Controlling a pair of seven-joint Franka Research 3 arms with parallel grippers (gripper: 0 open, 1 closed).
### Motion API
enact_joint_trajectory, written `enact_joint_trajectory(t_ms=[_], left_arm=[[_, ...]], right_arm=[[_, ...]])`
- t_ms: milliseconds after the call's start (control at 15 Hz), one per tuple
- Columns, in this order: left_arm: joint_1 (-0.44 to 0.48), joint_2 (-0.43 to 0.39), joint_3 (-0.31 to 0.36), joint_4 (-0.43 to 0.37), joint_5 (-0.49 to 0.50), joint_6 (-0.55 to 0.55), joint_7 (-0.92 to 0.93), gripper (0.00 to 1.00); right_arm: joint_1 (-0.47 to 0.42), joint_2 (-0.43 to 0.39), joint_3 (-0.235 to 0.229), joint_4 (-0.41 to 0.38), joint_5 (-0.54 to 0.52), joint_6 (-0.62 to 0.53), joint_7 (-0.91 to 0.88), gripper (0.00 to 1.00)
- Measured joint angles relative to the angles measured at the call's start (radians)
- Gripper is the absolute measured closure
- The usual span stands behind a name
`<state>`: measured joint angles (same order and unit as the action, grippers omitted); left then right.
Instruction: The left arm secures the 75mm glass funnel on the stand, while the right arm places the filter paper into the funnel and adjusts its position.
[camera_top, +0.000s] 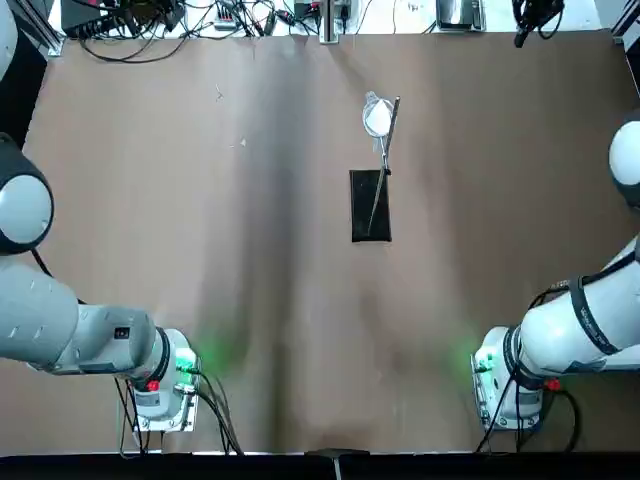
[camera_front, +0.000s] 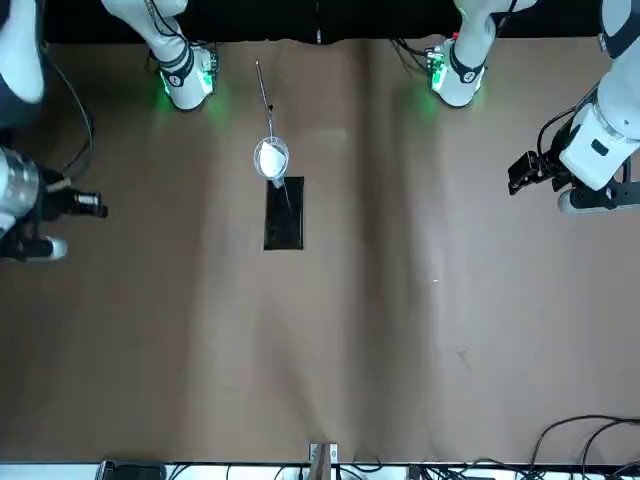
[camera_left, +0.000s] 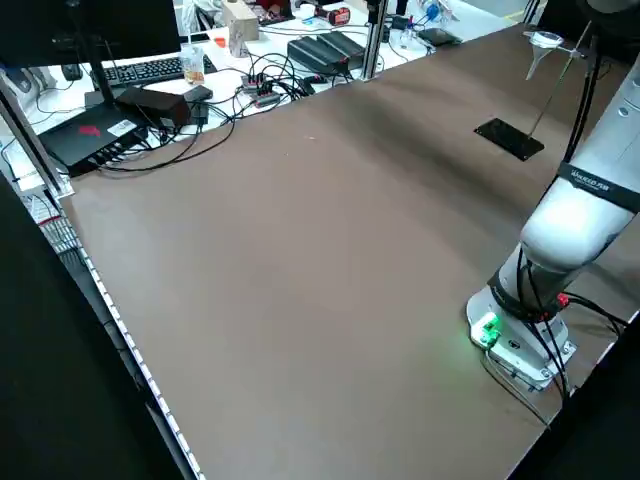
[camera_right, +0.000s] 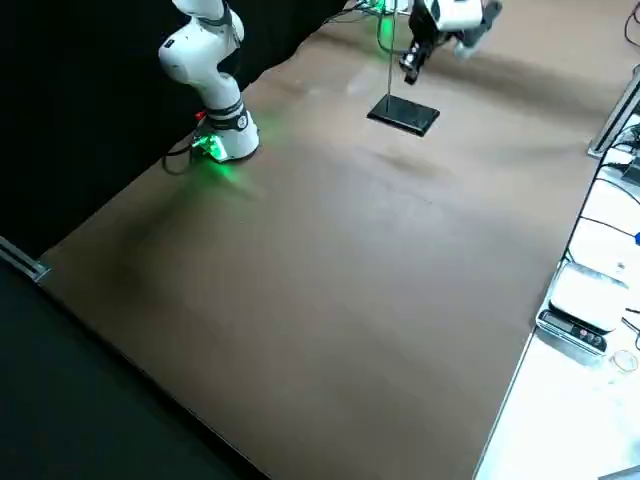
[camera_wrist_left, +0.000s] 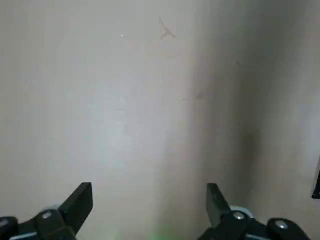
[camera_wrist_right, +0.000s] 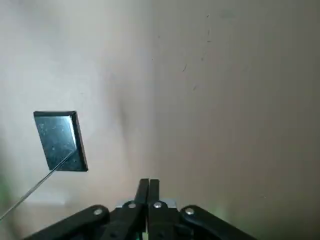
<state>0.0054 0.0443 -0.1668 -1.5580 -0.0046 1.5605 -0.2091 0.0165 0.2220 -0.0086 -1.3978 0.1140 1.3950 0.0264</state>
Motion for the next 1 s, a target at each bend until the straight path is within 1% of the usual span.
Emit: enact_joint_trajectory(t_ms=[67, 267, 467, 533, 667, 1000], left_arm=[[0.0, 0.0, 0.0, 0.0, 0.0, 0.0, 0.0, 0.0], [0.0, 0.0, 0.0, 0.0, 0.0, 0.0, 0.0, 0.0], [0.004, 0.0, 0.001, 0.0, 0.0, 0.0, -0.001, 0.0], [0.008, 0.0, 0.001, 0.0, 0.0, 0.0, -0.001, 0.0], [0.013, 0.0, 0.002, 0.0, 0.0, 0.0, -0.001, 0.0], [0.013, 0.0, 0.002, 0.0, 0.0, 0.0, -0.001, 0.0]], right_arm=[[0.001, -0.026, 0.002, -0.008, 0.0, -0.011, -0.005, 0.93], [0.004, -0.122, 0.006, -0.082, -0.002, -0.014, -0.043, 0.92], [0.004, -0.212, 0.006, -0.149, -0.021, 0.008, -0.07, 0.9], [0.004, -0.229, 0.006, -0.161, -0.025, 0.011, -0.073, 0.86], [0.004, -0.243, 0.007, -0.174, -0.034, 0.017, -0.076, 0.69], [0.004, -0.242, 0.008, -0.185, -0.037, 0.025, -0.079, 0.25]])
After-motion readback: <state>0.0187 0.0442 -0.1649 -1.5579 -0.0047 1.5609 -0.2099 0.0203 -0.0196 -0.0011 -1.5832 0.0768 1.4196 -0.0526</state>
